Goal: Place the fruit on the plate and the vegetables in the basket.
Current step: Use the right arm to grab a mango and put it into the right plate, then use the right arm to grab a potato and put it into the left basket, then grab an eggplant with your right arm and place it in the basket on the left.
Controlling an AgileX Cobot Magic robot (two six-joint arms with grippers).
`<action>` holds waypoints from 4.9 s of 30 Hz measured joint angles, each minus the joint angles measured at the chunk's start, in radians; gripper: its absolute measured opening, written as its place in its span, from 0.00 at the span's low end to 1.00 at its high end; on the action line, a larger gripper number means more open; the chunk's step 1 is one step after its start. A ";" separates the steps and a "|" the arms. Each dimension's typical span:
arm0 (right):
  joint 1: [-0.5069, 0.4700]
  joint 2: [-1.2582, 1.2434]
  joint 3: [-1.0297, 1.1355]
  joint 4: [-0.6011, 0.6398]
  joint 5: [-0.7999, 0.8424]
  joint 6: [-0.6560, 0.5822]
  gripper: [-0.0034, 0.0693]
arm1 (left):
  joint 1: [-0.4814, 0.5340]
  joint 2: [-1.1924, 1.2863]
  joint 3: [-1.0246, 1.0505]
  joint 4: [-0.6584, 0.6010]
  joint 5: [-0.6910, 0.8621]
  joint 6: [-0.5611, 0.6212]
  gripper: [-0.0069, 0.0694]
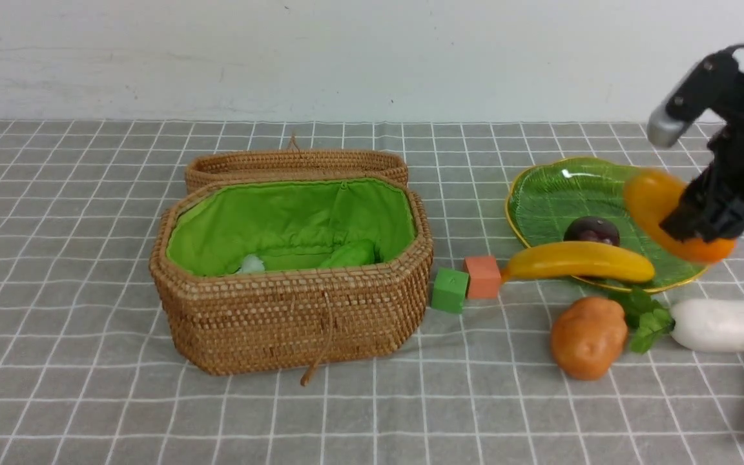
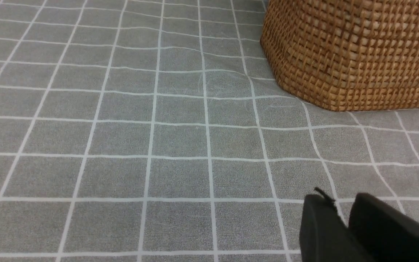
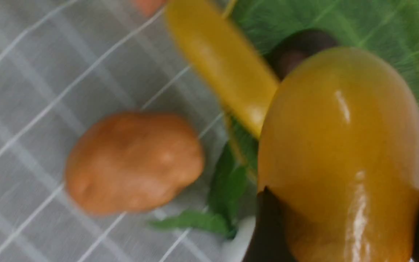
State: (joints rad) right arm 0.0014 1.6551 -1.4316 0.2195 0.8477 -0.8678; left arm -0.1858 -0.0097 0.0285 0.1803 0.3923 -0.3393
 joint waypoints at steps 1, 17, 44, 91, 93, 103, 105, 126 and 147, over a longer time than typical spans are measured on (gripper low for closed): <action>-0.016 0.037 -0.031 0.016 -0.031 0.028 0.68 | 0.000 0.000 0.000 0.000 0.000 0.000 0.25; -0.050 0.417 -0.090 0.083 -0.539 0.266 0.74 | 0.000 0.000 0.000 0.000 0.000 0.000 0.26; 0.193 -0.047 0.300 0.107 -0.110 1.147 0.86 | 0.000 0.000 0.000 0.000 0.000 0.000 0.28; 0.281 -0.123 0.185 0.332 0.003 0.644 0.81 | 0.000 0.000 0.000 0.000 0.000 0.000 0.32; 0.322 -0.095 0.086 0.341 0.007 0.625 0.81 | 0.000 0.000 0.000 0.000 0.000 0.000 0.33; 0.501 0.221 -0.330 0.346 -0.093 0.582 0.80 | 0.000 0.000 0.000 0.000 0.000 0.000 0.33; 0.535 0.302 -0.398 0.346 -0.130 0.582 0.80 | 0.000 0.000 0.000 0.000 0.000 0.000 0.33; 0.524 0.323 -0.487 0.292 0.044 0.633 0.92 | 0.000 0.000 0.000 0.000 0.000 0.000 0.35; -0.203 -0.238 0.326 -0.186 0.067 1.192 0.84 | 0.000 0.000 0.000 0.000 0.000 0.000 0.38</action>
State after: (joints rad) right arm -0.2012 1.4169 -1.1055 0.0339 0.9146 0.3241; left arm -0.1858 -0.0097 0.0285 0.1803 0.3923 -0.3393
